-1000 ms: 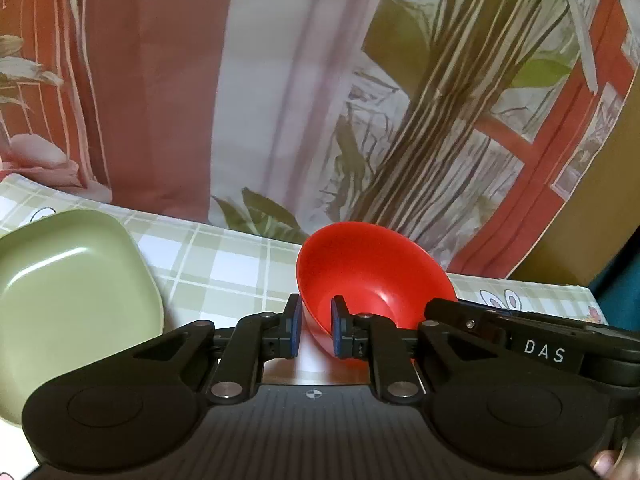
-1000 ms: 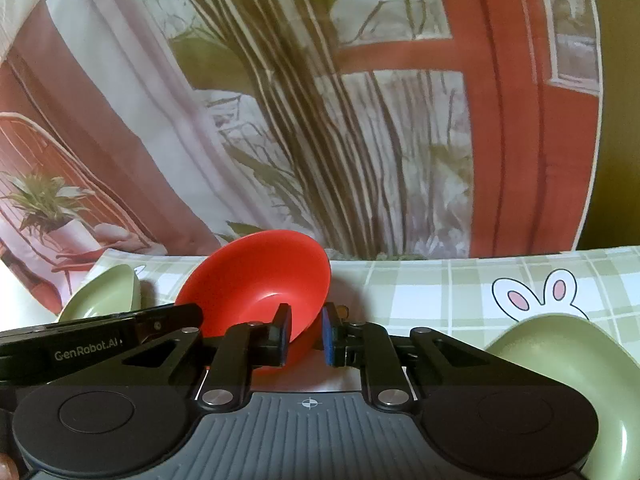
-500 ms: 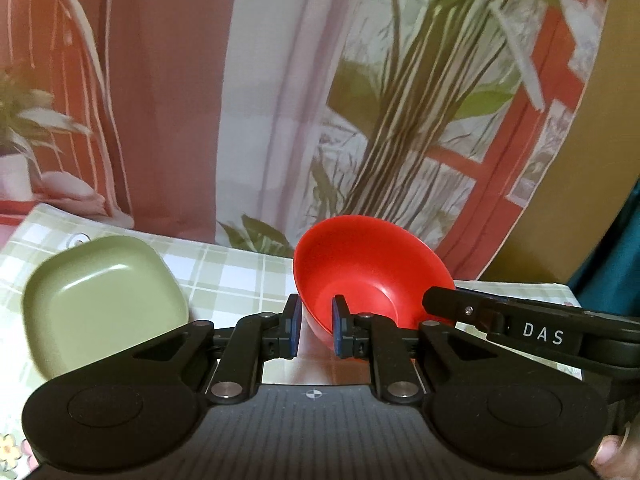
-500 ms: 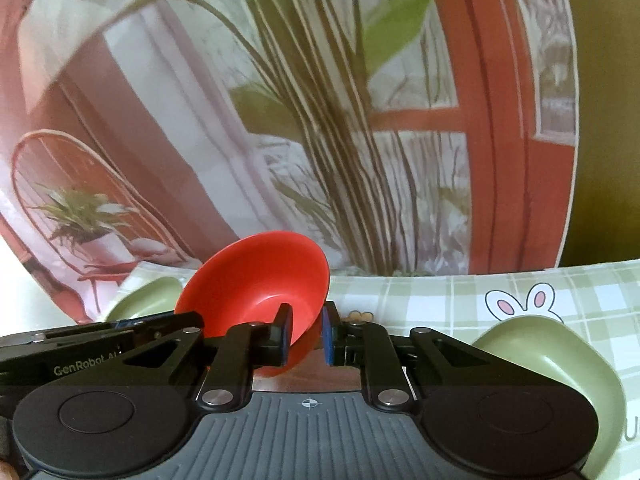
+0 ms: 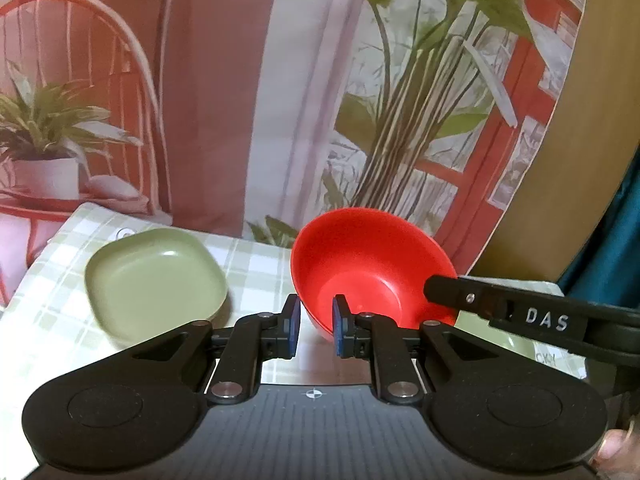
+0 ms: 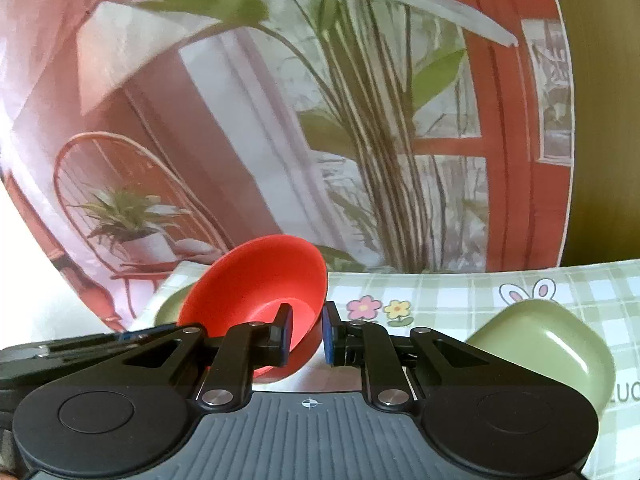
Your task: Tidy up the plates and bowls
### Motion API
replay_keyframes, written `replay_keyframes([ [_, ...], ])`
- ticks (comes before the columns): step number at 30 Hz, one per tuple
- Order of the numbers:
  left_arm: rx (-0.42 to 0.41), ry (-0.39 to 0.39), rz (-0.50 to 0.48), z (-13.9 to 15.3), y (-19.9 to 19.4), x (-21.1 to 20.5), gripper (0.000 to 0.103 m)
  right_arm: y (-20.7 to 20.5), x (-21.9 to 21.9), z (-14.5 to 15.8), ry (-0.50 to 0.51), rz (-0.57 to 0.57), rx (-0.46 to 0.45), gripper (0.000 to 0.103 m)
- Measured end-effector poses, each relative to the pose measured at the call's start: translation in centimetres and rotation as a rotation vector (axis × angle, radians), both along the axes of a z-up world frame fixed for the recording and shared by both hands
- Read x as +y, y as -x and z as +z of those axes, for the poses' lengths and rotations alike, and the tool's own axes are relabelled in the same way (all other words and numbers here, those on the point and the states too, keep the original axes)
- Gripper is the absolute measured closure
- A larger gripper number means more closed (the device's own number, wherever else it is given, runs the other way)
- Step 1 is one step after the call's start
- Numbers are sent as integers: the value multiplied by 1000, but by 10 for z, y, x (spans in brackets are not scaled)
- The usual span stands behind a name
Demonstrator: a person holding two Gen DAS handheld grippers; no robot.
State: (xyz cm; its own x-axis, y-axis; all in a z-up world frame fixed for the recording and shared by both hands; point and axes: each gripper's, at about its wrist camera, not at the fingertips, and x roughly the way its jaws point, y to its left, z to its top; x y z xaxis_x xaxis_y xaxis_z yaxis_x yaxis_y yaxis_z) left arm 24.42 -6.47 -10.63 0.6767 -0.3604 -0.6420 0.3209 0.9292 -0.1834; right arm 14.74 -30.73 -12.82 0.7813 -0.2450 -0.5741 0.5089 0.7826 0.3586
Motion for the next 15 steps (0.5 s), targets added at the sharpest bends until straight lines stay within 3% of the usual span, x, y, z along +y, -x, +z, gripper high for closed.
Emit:
replay_keyframes([
  [15, -25, -19, 0, 17, 52, 15, 85, 36, 41, 15, 2, 10, -13, 88],
])
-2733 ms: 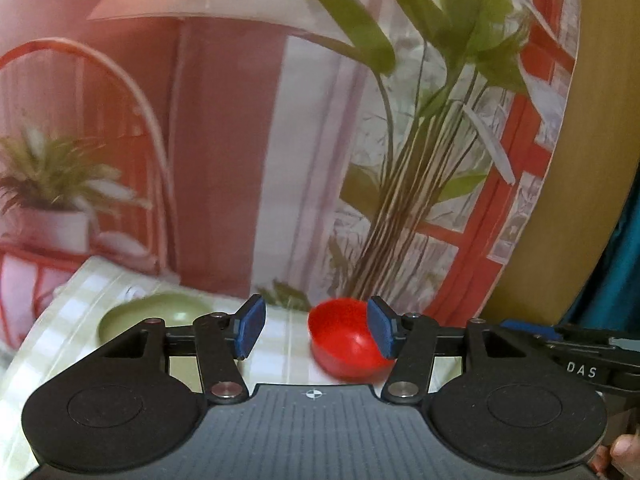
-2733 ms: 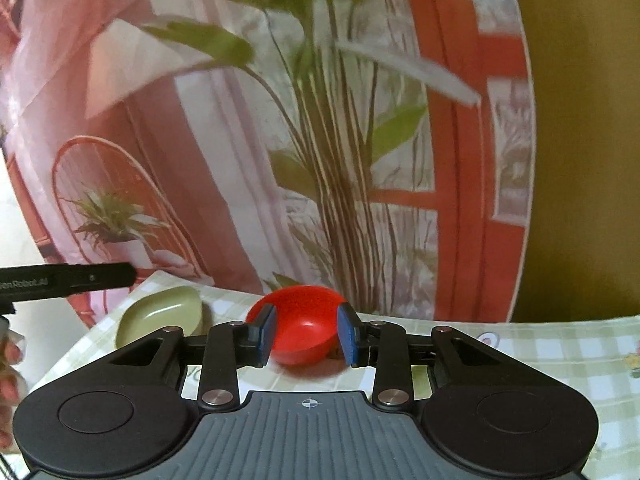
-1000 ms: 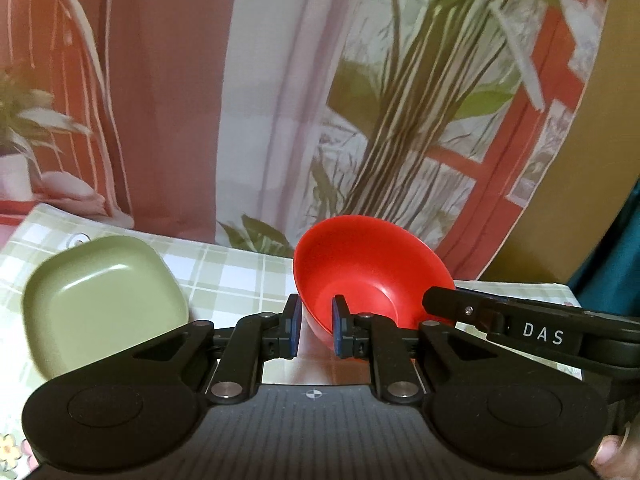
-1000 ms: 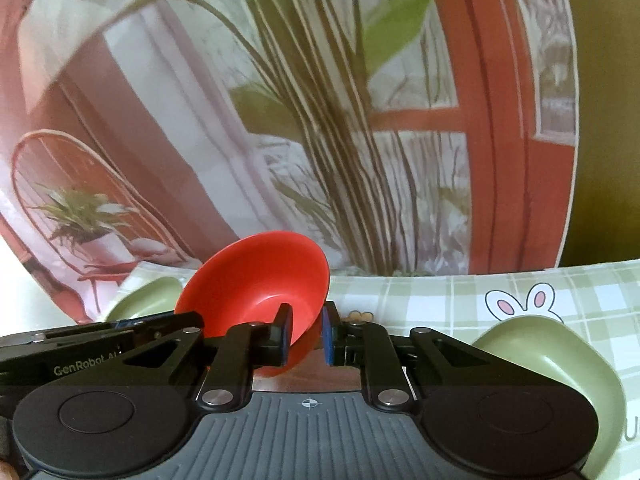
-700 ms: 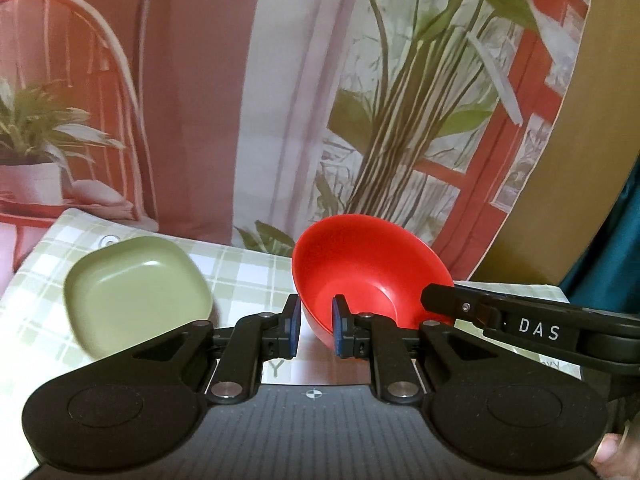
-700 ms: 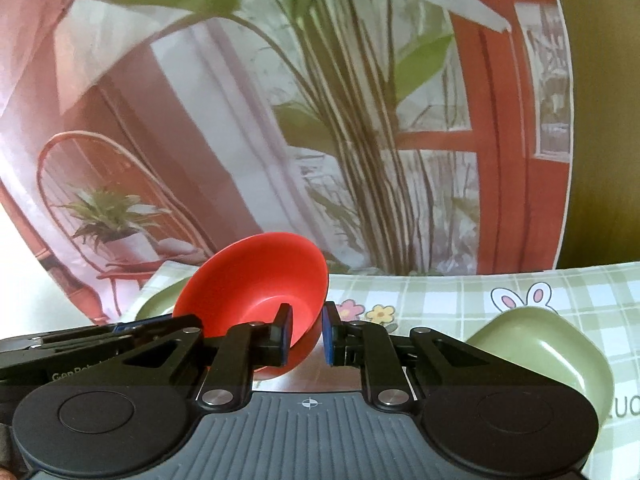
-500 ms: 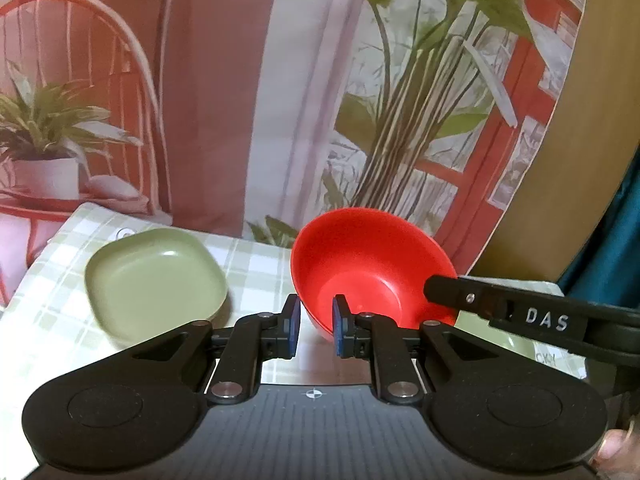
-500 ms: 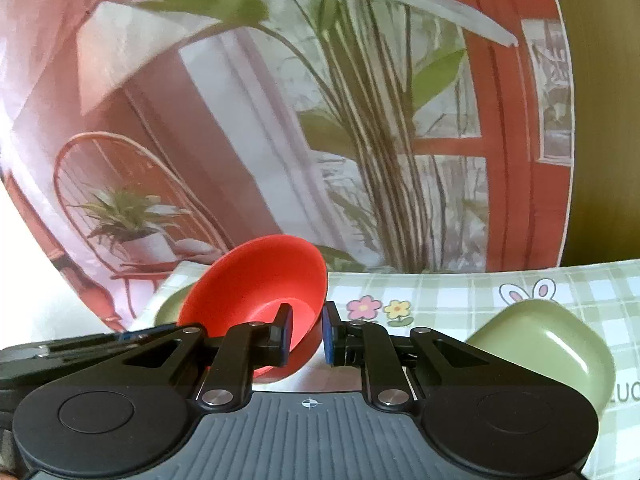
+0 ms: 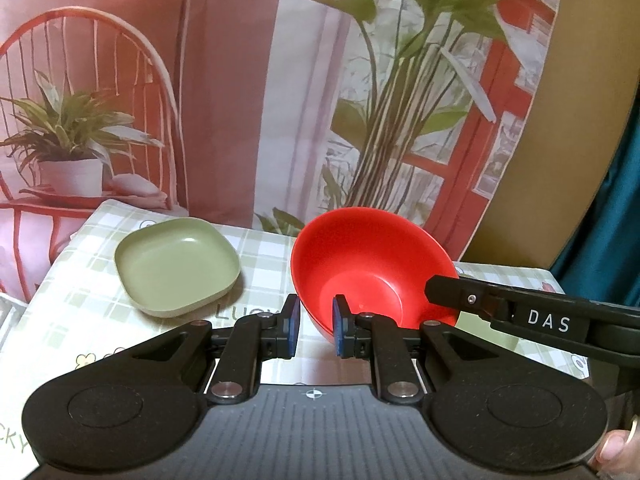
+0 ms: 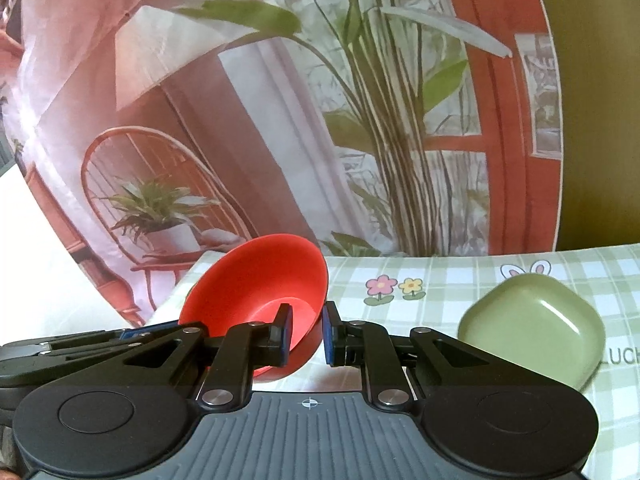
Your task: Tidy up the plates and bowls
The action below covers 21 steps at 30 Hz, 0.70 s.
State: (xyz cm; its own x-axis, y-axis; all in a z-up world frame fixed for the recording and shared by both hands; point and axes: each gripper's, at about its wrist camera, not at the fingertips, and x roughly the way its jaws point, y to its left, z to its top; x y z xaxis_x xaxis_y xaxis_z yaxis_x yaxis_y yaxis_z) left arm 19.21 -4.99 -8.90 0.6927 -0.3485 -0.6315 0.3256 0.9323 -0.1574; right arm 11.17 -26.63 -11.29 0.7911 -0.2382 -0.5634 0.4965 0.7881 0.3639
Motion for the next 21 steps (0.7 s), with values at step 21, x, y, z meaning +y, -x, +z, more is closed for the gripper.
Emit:
replay_keyframes([
  [21, 5, 0, 3, -9, 65, 5, 85, 51, 44, -10, -24, -1, 15, 88],
])
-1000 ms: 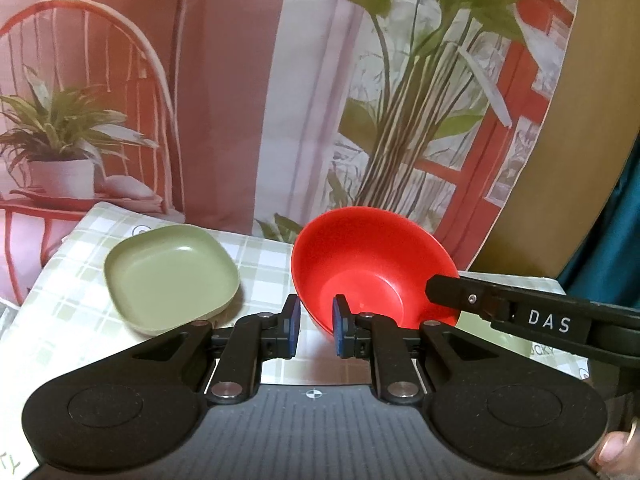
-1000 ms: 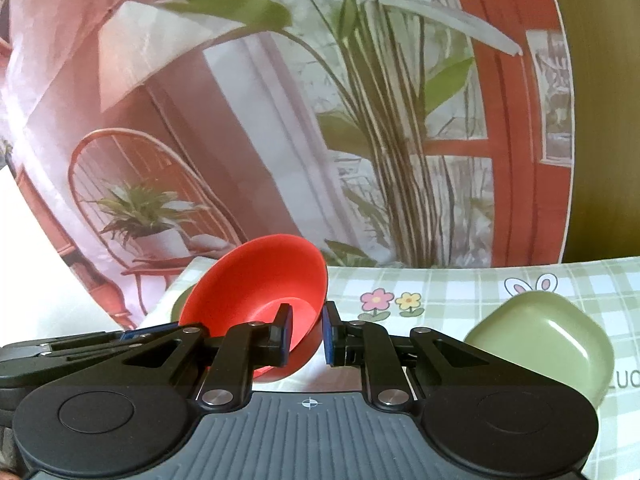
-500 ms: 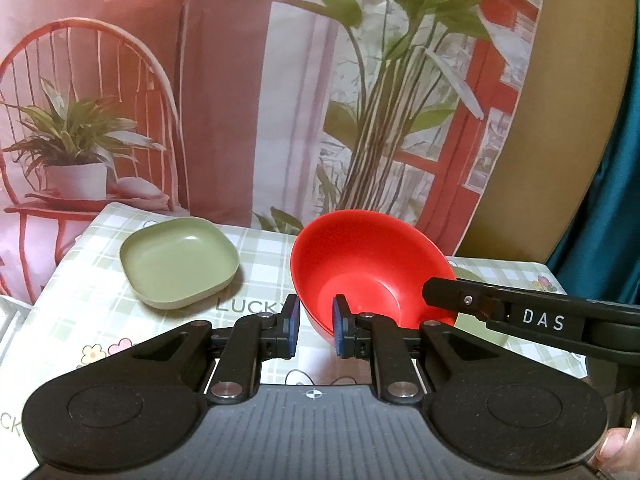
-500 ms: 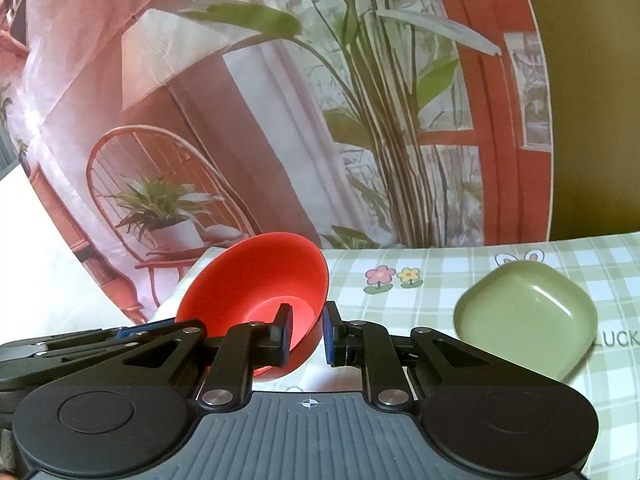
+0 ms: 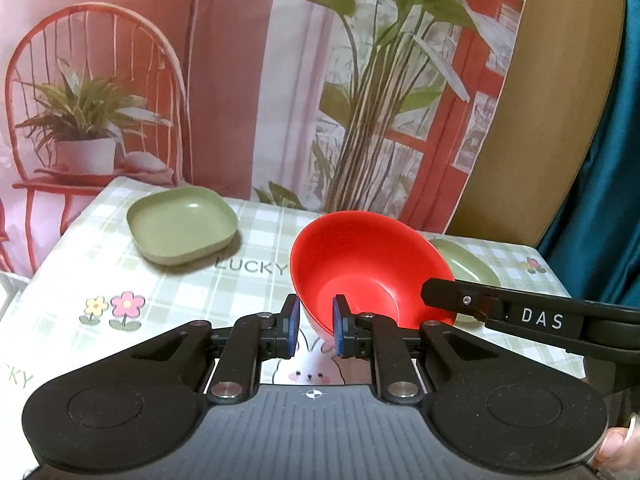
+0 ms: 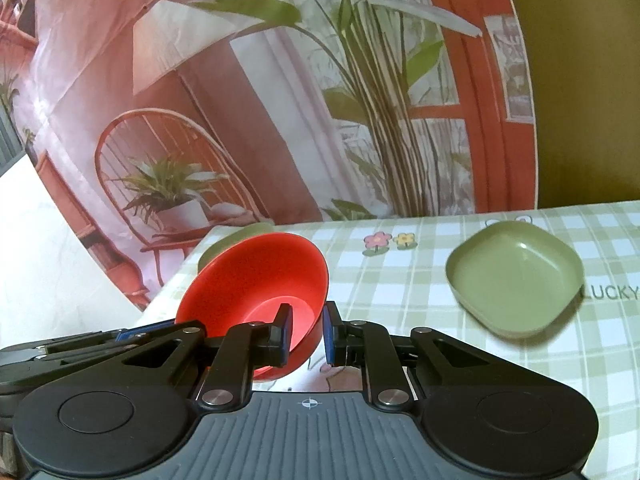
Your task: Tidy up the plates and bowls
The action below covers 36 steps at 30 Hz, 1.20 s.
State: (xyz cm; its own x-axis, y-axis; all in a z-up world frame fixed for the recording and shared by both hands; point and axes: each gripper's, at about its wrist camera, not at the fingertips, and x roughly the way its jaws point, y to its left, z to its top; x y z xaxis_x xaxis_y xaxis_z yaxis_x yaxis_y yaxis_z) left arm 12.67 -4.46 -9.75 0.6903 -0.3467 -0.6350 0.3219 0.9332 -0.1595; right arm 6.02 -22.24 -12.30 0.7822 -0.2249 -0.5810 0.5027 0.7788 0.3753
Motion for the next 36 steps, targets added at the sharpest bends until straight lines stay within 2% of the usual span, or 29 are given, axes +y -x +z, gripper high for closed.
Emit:
replay_keyframes([
  [26, 69, 31, 19, -21, 59, 20, 85, 37, 47, -20, -31, 34, 58, 88],
  [36, 59, 37, 20, -20, 72, 30, 84, 45, 63, -26, -36, 65, 83, 86],
])
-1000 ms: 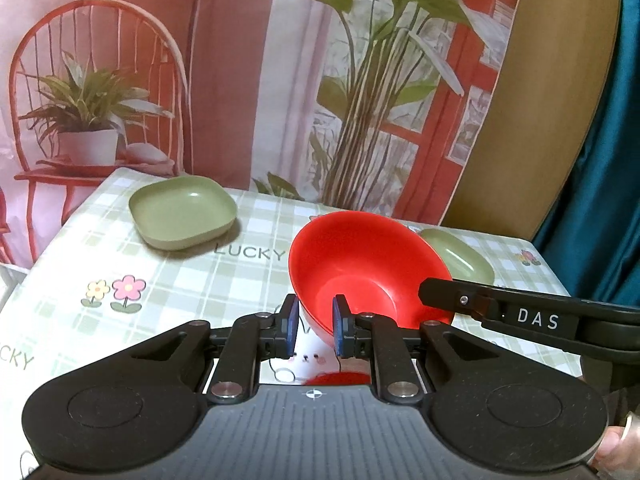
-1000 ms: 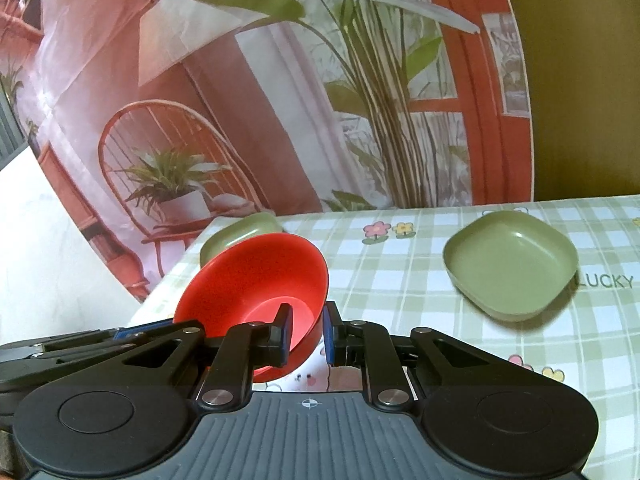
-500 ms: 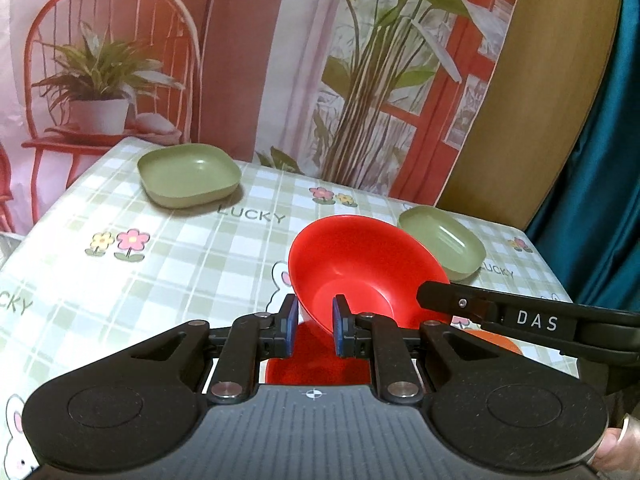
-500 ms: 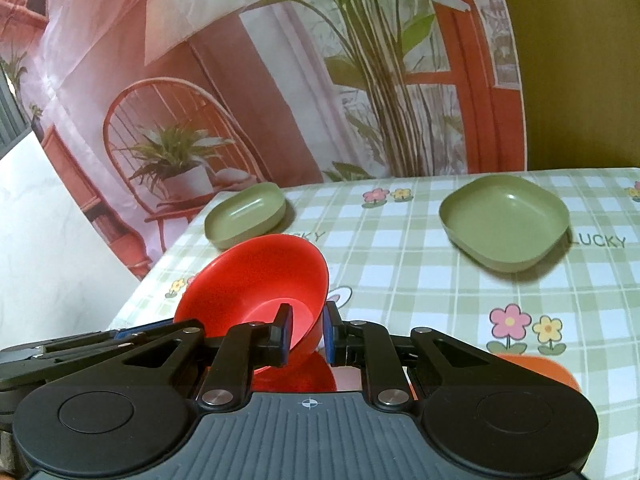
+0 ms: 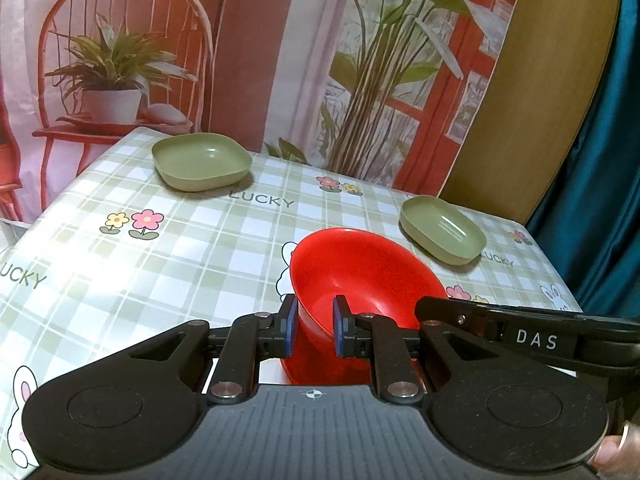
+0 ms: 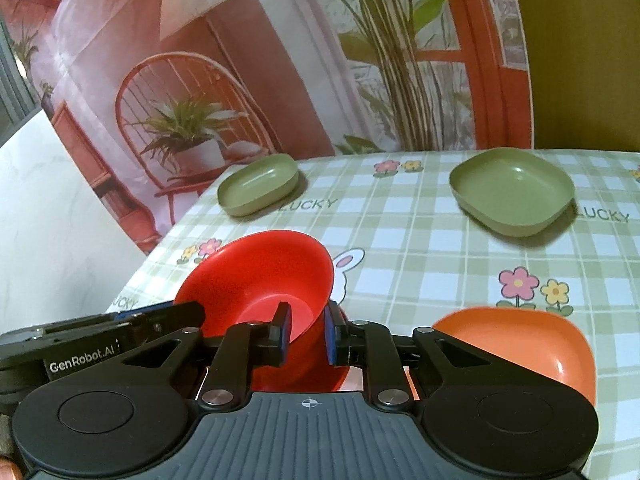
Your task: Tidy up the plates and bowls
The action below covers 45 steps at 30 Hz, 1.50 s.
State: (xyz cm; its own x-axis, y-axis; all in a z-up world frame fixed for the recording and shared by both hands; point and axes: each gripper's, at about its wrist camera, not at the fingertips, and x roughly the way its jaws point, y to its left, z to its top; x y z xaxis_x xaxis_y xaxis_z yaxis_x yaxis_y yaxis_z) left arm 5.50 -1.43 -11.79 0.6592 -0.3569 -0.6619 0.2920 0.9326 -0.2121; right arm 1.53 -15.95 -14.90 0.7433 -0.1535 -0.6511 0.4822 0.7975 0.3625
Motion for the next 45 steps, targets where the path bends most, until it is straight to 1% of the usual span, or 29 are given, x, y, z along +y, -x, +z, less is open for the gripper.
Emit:
replay_keyframes([
  [8, 33, 12, 4, -8, 3, 2, 83, 0, 4, -4, 9, 6, 27, 85],
  [15, 59, 21, 7, -16, 7, 3, 79, -1, 4, -8, 2, 6, 41, 85],
  [29, 94, 22, 6, -22, 4, 3, 79, 1, 3, -20, -21, -1, 58, 85],
  [40, 103, 21, 3, -24, 2, 2, 79, 2, 2, -23, -29, -7, 62, 85],
  [42, 106, 20, 2, -24, 2, 1, 79, 2, 2, -23, -27, -8, 64, 84],
  [45, 109, 17, 8, -25, 2, 0, 75, 3, 1, -22, -24, -17, 62, 81],
])
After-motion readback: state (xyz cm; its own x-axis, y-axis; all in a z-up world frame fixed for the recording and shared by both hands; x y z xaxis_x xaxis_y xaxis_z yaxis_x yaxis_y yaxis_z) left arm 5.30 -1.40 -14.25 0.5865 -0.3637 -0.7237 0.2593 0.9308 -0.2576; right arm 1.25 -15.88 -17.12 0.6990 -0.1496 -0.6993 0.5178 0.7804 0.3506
